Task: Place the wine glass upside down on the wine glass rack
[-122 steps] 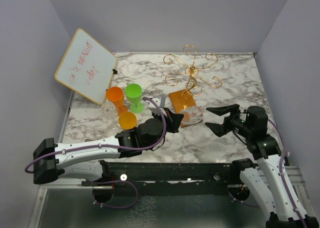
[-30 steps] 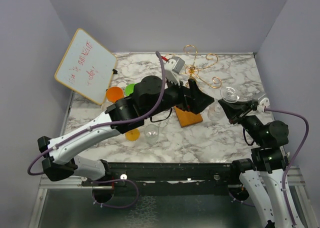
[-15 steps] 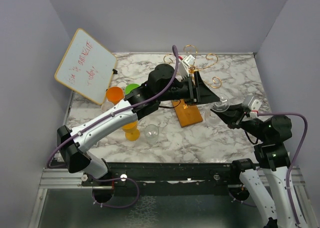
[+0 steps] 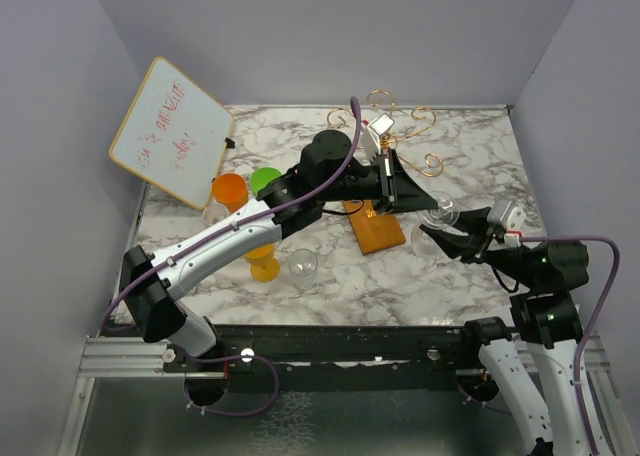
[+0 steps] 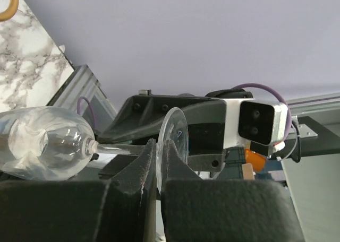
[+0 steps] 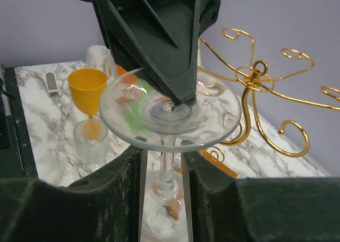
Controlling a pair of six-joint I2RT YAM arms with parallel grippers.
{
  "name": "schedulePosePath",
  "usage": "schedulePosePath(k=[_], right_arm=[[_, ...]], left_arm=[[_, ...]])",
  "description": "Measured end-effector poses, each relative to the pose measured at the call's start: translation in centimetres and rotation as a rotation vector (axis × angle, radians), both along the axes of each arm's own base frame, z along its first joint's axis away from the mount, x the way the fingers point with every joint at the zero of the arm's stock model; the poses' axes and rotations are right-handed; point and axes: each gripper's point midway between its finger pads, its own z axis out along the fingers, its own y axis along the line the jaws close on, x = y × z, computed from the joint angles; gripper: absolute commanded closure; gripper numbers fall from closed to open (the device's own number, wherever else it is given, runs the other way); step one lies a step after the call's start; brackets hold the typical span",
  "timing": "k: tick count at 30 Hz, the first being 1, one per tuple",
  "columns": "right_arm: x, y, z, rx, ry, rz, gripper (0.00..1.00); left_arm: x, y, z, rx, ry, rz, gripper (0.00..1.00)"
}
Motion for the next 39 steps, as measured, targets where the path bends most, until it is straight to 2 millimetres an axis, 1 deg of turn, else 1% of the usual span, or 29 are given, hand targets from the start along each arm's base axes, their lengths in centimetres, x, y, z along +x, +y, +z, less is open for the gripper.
schedulePosePath(k=[4, 7, 10, 12, 14, 16, 24, 28, 32, 35, 38, 39], right_arm=[[-0.8, 0.0, 0.7, 0.022, -0.024, 0.003, 0.59], [-0.8, 0.0, 0.4, 0.021, -0.009, 0.003, 0.58], [-0.6, 0.0, -0.1, 0.014, 0.014, 0.002, 0.58], [-0.5, 0.0, -0.3, 0.011, 0.025, 0.002, 0.60], [-0.4, 0.0, -0.4, 0.010, 0.029, 0.002, 0.62], [-0.3, 0.0, -0.2, 0.012, 0.021, 0.003, 0.63], [0.5, 0.4, 0.5, 0.041, 0.021, 0.019, 0.63], [0.7, 0.7, 0.5, 0.043, 0.019, 0.044, 0.66], [0.4, 1.1, 0.2, 0.037, 0.030, 0.077, 0.78], [0.1, 1.2, 0.1, 0.030, 0.028, 0.098, 0.85], [0.0, 1.3, 0.0, 0.024, 0.025, 0.109, 0.98], [-0.1, 1.4, 0.0, 0.022, 0.023, 0.112, 0.99]], left_arm=[[0.0, 0.1, -0.7, 0.003, 0.048, -0.001, 1.00], [0.3, 0.2, -0.7, 0.003, 0.057, 0.007, 1.00], [0.6, 0.9, 0.1, -0.011, 0.052, 0.022, 1.00], [0.6, 1.4, 0.8, -0.024, 0.047, 0.029, 1.00], [0.7, 1.9, 1.4, -0.037, 0.043, 0.036, 1.00], [0.5, 2.4, 1.7, -0.048, 0.048, 0.040, 1.00], [0.5, 2.5, 1.1, -0.063, 0.090, 0.041, 1.00], [0.6, 2.6, 1.0, -0.074, 0.098, 0.044, 1.00], [0.6, 2.6, 0.8, -0.077, 0.104, 0.045, 1.00], [0.6, 2.7, 0.8, -0.082, 0.107, 0.047, 1.00], [0.5, 2.8, 0.8, -0.083, 0.107, 0.046, 1.00], [0.4, 2.9, 0.9, -0.084, 0.106, 0.045, 1.00]])
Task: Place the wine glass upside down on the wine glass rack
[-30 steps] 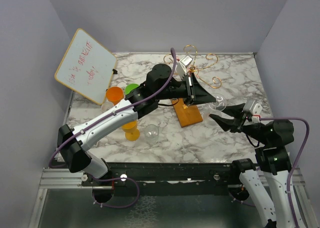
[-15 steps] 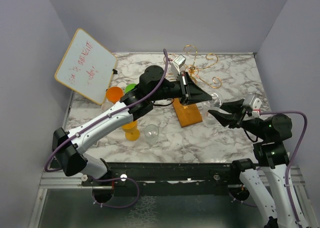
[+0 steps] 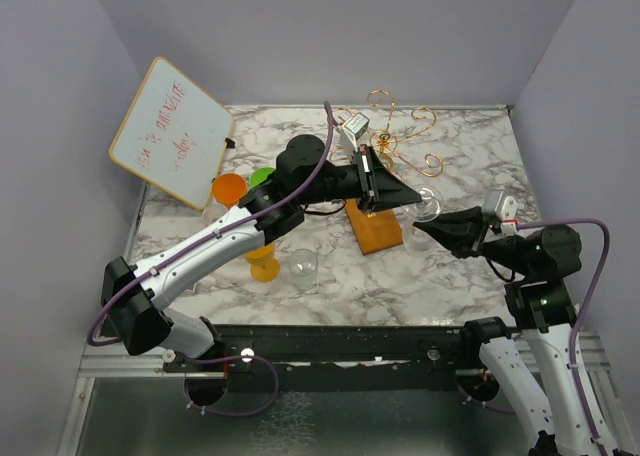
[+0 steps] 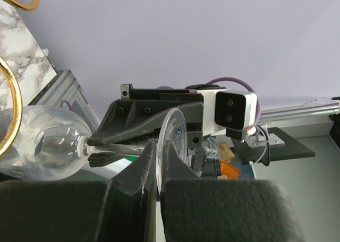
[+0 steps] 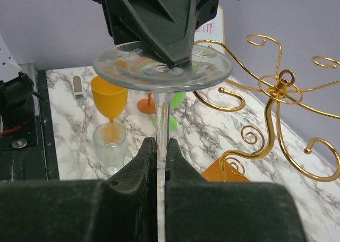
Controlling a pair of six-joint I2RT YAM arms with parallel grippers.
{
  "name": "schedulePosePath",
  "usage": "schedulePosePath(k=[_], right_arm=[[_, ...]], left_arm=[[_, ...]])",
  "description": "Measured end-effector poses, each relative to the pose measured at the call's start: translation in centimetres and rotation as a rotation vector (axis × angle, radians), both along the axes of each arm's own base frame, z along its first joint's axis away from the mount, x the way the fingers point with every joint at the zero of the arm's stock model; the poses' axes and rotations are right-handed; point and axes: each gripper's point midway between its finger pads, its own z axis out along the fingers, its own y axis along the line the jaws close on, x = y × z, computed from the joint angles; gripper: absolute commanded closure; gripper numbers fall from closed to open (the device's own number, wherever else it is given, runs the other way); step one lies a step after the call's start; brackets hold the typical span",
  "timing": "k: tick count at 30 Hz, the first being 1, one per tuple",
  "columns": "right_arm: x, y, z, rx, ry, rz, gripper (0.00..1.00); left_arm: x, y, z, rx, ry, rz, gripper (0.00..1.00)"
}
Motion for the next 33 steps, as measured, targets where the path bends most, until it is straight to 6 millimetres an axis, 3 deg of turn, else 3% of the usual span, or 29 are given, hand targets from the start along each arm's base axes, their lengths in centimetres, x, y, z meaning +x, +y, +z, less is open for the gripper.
schedulePosePath(k=[2, 6, 11, 17, 24, 29, 33], right_arm=[[0.0, 0.0, 0.0, -0.001, -0.001, 0.002, 0.99], [0.3, -0.2, 0.0, 0.007, -0.013, -0.026, 0.99], [2.2, -1.3, -1.5, 0.056, 0.025, -0.145, 0.99], [4.5, -1.9, -2.7, 0.112, 0.086, -0.220, 0.99], [7.5, -1.3, -3.3, 0.181, 0.154, -0.216, 0.99], [9.4, -0.8, -3.9, 0.227, 0.214, -0.201, 0.99], [9.8, -0.5, -3.5, 0.251, 0.211, -0.187, 0.99]], left_arm=[[0.0, 0.0, 0.0, 0.000, -0.001, 0.000, 0.88], [0.0, 0.1, 0.0, 0.001, -0.006, 0.004, 0.44], [0.5, 1.4, 0.8, -0.006, -0.045, 0.048, 0.26], [3.6, 4.5, 1.2, 0.016, -0.131, 0.188, 0.18], [6.6, 6.6, -0.5, 0.174, -0.314, 0.318, 0.13], [7.7, 8.4, 0.0, 0.269, -0.479, 0.408, 0.11], [7.8, 10.4, 1.5, 0.300, -0.594, 0.484, 0.10]])
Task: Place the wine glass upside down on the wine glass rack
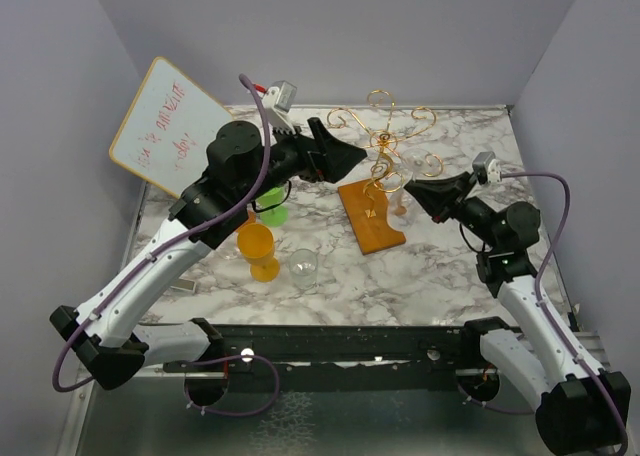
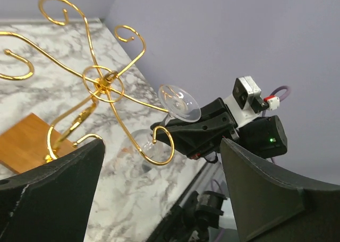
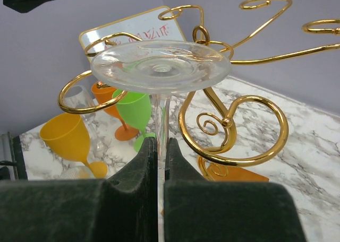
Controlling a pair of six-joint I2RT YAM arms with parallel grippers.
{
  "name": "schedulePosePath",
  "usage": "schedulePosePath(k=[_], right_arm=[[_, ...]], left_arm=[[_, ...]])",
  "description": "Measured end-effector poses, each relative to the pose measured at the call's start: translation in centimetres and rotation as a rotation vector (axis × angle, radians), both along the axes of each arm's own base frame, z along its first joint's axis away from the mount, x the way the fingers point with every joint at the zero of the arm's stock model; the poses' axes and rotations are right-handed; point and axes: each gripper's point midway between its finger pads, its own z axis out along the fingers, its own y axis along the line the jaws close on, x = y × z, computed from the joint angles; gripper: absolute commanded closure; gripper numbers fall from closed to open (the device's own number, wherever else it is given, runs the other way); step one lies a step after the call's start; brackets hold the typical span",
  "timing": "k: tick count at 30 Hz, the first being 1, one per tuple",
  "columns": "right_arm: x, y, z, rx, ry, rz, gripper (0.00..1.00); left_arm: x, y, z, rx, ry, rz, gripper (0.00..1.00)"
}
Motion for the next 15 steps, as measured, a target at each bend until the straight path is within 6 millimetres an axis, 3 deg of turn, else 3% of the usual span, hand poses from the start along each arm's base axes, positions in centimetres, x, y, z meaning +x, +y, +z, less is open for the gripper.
schedulePosePath(k=[7, 15], right_arm=[[0.0, 1.3, -0.1, 0.029, 0.035, 0.046, 0.99], [-0.8, 3.6, -0.1, 0.062, 0.075, 0.113, 0.99]], left_arm=[[0.7, 2.3, 1.6, 0.029, -0.111, 0.110, 0.09], [1.6, 3.3, 0.2, 0.074, -0.114, 0.176, 0.09]])
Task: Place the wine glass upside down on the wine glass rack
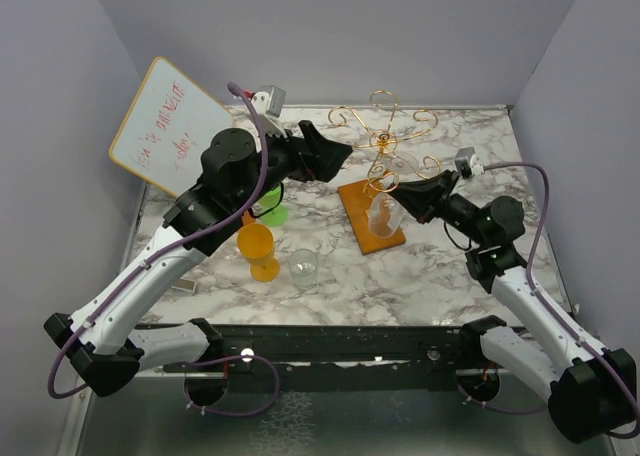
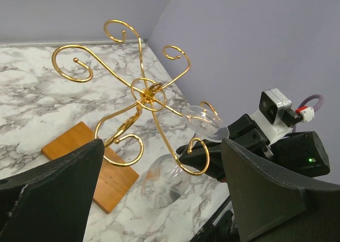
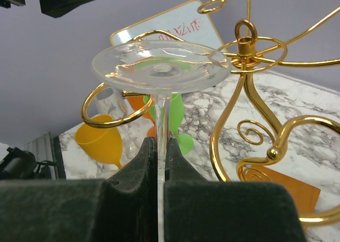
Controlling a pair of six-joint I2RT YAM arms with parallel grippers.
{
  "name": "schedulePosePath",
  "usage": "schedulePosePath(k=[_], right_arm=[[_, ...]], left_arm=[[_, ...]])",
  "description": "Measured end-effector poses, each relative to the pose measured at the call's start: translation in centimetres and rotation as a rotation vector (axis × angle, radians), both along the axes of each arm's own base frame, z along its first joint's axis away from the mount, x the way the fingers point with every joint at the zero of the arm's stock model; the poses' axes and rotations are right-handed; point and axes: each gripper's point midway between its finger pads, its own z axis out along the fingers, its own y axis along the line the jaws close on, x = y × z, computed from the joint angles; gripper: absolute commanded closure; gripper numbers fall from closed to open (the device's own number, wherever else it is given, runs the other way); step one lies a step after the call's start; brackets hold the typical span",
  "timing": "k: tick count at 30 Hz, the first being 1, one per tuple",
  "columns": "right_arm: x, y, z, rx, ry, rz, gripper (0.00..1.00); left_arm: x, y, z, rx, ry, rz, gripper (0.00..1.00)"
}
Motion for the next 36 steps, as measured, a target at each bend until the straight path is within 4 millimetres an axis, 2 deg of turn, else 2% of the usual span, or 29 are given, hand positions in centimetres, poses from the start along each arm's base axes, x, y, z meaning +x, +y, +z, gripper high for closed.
schedulePosePath(k=[7, 18, 24, 31, 36], right_arm=[[0.2, 1.6, 0.1, 0.008, 0.036, 0.025, 0.99], [0.7, 3.0, -0.3, -0.014, 0.076, 0.069, 0.99], [-0.5, 3.3, 0.0, -0.027, 0.046, 0.116, 0.99], [-3.4, 2.4, 0.5, -0.031, -0.041, 0.137, 0.99], [-3.4, 1.8, 0.0, -0.035, -0.051, 0.093, 0.99]], left_arm=[[0.5, 0.3, -1.5, 0.027, 0.029, 0.034, 0.09], [0.7, 1.0, -1.9, 0.043, 0.039, 0.068, 0.09], [0.9, 1.4, -2.0, 0.055, 0.033, 0.089, 0.09], [1.1, 1.6, -2.1, 0.063, 0.026, 0.106, 0.09], [1.2, 1.7, -2.1, 0.064, 0.025, 0.108, 0.08]])
